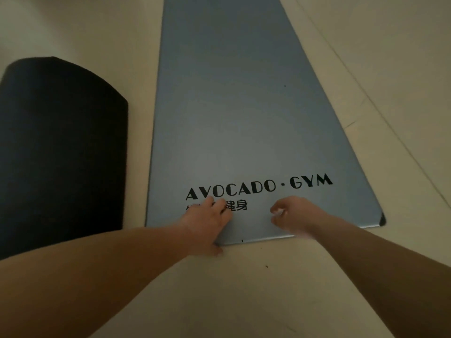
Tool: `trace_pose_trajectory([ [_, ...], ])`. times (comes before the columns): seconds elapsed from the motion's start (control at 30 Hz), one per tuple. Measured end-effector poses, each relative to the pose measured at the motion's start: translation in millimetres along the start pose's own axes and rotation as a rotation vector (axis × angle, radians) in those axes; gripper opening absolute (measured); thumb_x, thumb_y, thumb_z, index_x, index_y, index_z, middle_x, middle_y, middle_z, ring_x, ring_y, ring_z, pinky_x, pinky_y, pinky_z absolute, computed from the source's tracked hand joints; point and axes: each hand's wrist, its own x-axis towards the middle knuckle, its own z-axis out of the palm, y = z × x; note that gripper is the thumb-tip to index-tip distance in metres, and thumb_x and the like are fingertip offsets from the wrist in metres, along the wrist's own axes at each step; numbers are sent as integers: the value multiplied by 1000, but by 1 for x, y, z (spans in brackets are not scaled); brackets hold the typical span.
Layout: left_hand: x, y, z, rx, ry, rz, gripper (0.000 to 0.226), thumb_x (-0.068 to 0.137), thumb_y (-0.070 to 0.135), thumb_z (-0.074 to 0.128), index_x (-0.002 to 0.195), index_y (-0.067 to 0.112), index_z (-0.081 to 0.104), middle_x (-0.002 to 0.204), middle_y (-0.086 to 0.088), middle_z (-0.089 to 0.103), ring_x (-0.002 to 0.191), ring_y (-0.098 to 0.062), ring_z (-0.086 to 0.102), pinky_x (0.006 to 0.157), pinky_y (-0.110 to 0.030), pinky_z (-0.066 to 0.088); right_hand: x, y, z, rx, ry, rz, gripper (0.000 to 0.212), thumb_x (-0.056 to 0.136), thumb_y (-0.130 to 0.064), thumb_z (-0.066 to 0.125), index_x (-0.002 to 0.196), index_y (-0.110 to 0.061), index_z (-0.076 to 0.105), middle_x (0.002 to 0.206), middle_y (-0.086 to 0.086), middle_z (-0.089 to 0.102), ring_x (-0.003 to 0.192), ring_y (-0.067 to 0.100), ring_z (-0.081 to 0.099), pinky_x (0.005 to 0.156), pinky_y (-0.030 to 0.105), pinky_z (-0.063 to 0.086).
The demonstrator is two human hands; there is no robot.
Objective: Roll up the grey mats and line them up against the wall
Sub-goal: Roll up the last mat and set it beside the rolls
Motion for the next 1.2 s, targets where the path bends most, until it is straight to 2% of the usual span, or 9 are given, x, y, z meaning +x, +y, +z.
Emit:
trace_pose_trajectory([
  [0.1,4,-5,-2,21,16,59,80,90,64,64,146,14,34,141,-13,38,120,-33,44,85,-48,57,5,-3,8,-81,1,6,38,97,-35,67,133,-27,65,134,2,64,103,19,63,97,33,50],
  [0.3,-12,-10,-3,-13,4,153,40,106,45,40,132,15,44,134,-15,50,114,-35,52,88,-48,53,-6,-4,16,-293,-47,-114,57,78,-58,82,129,-41,63,115,-7,46,110,16,48,96,35,47],
  [0.47,-40,-8,-15,37,128,119,28,105,14,48,132,16,41,132,-9,43,115,-30,49,78,-46,55,-19,6,20,-447,153,-303,32,98,-49,59,127,-37,62,113,-5,50,112,18,52,82,31,46],
  [0.6,-48,-14,-33,42,239,77,42,95,2,56,133,15,43,124,-5,51,104,-26,56,66,-38,47,-33,11,28,-470,322,-445,40,100,-46,34,116,-25,65,100,-3,58,87,20,58,66,30,47],
  [0.73,-61,-12,-57,-104,243,15,35,102,4,45,135,16,45,128,-4,53,105,-23,58,84,-38,53,-44,0,13,-446,445,-451,21,105,-33,45,116,-24,61,99,-4,58,86,20,57,67,30,47],
  [0.83,-76,-10,-67,-196,248,-55,23,106,10,43,126,21,48,117,0,59,95,-20,61,79,-35,53,-57,-14,-3,-450,450,-398,14,106,-24,46,116,-26,56,101,-7,59,89,15,53,71,27,40],
  [0.93,-95,-11,-80,-386,154,-101,18,111,25,42,124,25,53,114,0,64,94,-21,62,81,-36,52,-76,-35,-28,-503,331,-345,11,107,-24,45,111,-25,55,94,-5,62,84,17,56,69,32,42],
  [1.1,-126,-13,-117,-762,-80,21,22,108,28,51,126,26,64,112,5,67,93,-11,63,82,-24,55,-115,-70,-87,-466,-155,-226,19,108,-31,47,93,-35,55,95,-9,60,88,10,58,79,31,45],
  [1.2,-126,-30,-138,-960,-276,53,18,108,25,52,119,25,66,110,-1,71,98,-19,70,86,-39,63,-121,-77,-106,-472,-247,-192,22,107,-39,49,87,-42,58,96,-18,61,92,5,58,92,36,46],
])
